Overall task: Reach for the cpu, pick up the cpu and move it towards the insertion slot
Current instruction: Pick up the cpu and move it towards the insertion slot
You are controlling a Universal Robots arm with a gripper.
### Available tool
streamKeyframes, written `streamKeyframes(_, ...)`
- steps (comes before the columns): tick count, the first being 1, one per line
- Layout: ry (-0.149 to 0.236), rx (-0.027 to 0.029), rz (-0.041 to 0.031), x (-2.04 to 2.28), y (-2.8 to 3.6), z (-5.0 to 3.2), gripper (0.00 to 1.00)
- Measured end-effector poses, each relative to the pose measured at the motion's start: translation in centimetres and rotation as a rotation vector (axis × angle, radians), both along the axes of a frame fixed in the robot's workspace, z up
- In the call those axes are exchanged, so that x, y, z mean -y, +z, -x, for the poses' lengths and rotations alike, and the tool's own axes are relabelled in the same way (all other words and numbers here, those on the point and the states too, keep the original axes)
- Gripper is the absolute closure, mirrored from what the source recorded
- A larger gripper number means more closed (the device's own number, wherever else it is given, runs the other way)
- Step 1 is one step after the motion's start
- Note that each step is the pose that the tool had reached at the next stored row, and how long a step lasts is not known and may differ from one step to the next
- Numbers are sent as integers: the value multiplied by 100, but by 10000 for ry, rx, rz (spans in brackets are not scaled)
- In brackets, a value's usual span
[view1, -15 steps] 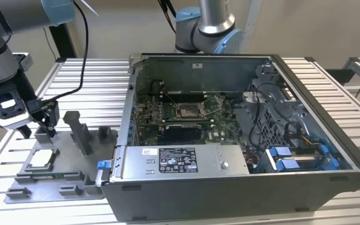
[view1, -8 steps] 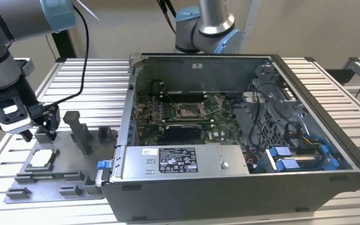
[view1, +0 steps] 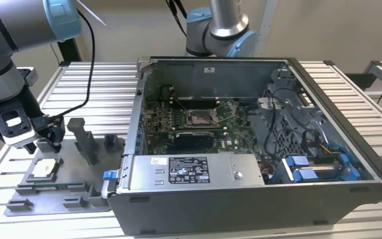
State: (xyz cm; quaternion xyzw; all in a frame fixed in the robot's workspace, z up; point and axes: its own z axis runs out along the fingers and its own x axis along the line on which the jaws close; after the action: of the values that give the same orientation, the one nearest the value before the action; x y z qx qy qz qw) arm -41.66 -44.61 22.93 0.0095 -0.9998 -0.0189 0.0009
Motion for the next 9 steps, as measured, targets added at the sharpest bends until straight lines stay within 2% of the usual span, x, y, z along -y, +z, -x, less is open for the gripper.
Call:
streamKeyframes(6, 0, 0, 0, 17, -63, 28, 0)
streamKeyframes(9, -1, 0, 0, 53, -98, 45, 0)
